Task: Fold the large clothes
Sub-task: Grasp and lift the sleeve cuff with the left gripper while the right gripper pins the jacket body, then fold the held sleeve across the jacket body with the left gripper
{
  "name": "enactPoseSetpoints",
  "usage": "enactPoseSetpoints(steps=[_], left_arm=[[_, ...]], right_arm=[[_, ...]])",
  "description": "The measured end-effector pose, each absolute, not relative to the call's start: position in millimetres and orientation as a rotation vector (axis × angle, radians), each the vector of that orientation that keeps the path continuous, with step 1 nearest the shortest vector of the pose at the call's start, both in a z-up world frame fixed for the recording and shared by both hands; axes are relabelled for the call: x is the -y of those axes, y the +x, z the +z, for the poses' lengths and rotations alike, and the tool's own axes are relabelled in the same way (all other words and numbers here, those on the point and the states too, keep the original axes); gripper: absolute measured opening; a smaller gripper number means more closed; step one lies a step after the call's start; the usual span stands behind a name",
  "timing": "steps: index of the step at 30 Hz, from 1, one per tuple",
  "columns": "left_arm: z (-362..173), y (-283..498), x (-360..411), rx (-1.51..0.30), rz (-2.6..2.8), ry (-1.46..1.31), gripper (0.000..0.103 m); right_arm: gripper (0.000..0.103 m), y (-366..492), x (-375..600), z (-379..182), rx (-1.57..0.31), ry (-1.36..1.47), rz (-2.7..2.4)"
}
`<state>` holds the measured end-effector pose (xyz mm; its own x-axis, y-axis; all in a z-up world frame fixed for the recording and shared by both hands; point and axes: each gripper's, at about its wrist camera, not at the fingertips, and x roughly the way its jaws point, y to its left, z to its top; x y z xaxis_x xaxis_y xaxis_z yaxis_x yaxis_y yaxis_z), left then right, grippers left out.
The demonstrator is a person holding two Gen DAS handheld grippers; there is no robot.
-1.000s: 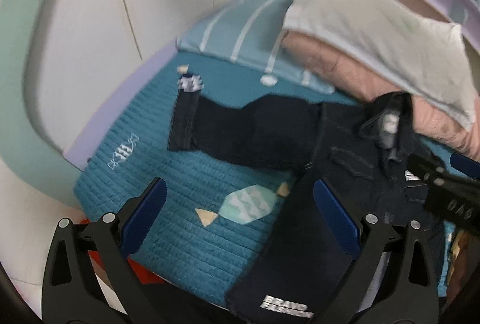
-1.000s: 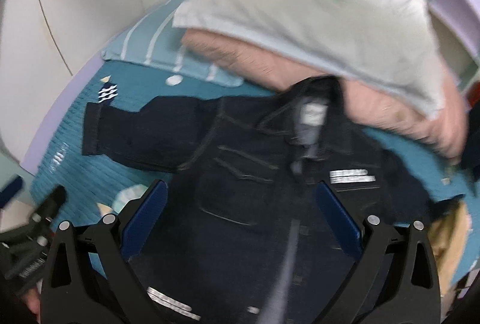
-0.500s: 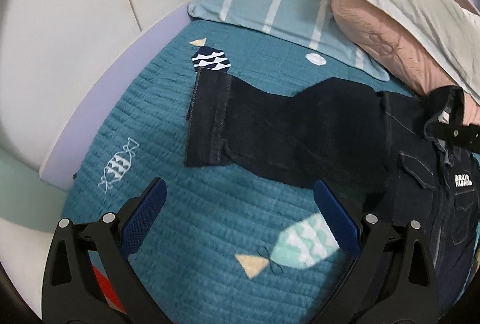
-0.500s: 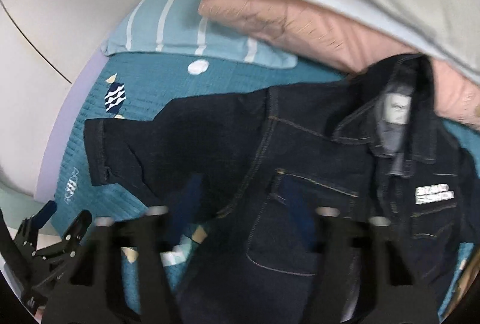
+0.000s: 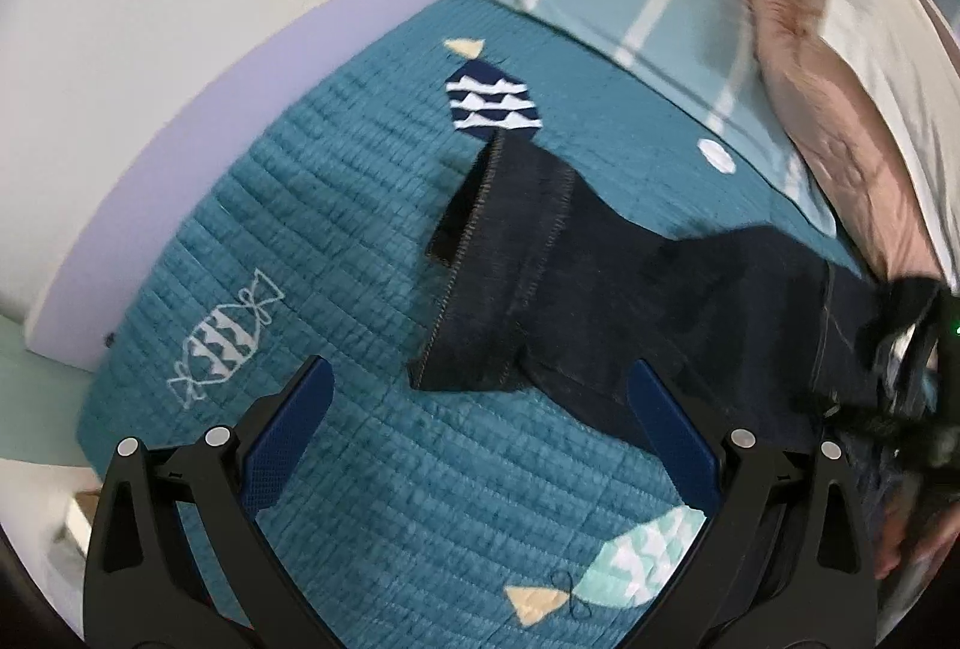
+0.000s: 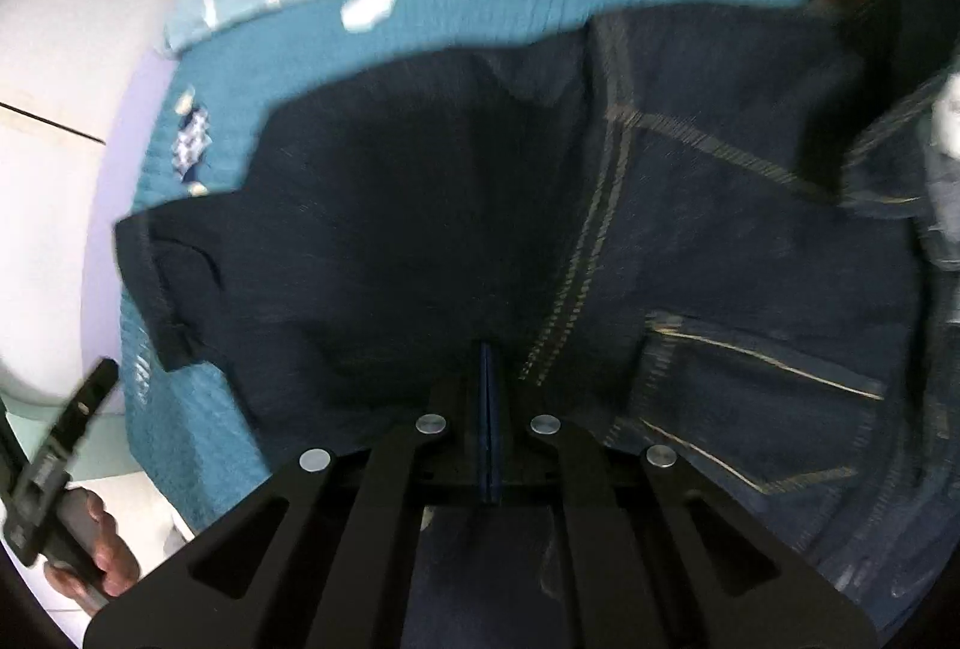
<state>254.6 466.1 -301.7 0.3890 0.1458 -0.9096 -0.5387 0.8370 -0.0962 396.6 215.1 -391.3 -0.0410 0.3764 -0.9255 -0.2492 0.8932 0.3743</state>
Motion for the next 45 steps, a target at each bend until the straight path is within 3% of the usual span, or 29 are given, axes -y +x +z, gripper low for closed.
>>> enactPoseSetpoints(steps=[8,16,18,19,20,23,24,32,45], left_arm=[[-328.4,277.6,-500.3,-1.107,0.418,-0.636,0.098],[-371.2,313.9,-496.9,-1.211,0.533,-0.540,0.097],[-366.6,317.1,-485.7,-1.195,0.549,-0.465,0.077],[-362.3,318.7,-479.8,-1.190,0.539,-0.434,0.061],[-359.0,319.6,-476.0,-1.184,0.533,-0.420,0.036],[-348.6,319.9,-468.5,-1.188,0.561,-0.387,0.016],[-345.1,319.4,-466.4,-1.193,0.549,-0.386,0.005],[-310.3,312.0,-440.8,-1.181,0.543,-0.322,0.004],[-201.3,303.3,-371.0,-1.036,0.463,-0.175,0.004]], right_arm=[[0.000,396.1,-228.4,-396.7,-1.514,0.029,0.498],[0.000,402.5,-229.7,-402.9,-1.521,0.050,0.515],[0.000,402.9,-230.3,-403.4,-1.524,0.053,0.513],[0.000,402.2,-231.4,-403.2,-1.523,0.053,0.512],[0.000,402.0,-232.8,-403.3,-1.521,0.049,0.511],[0.000,400.2,-236.0,-402.6,-1.512,0.045,0.510],[0.000,399.2,-233.4,-402.3,-1.509,0.046,0.511],[0.000,397.1,-207.2,-390.8,-1.509,0.131,0.553],[0.001,373.2,-108.5,-303.4,-1.349,0.288,0.587]])
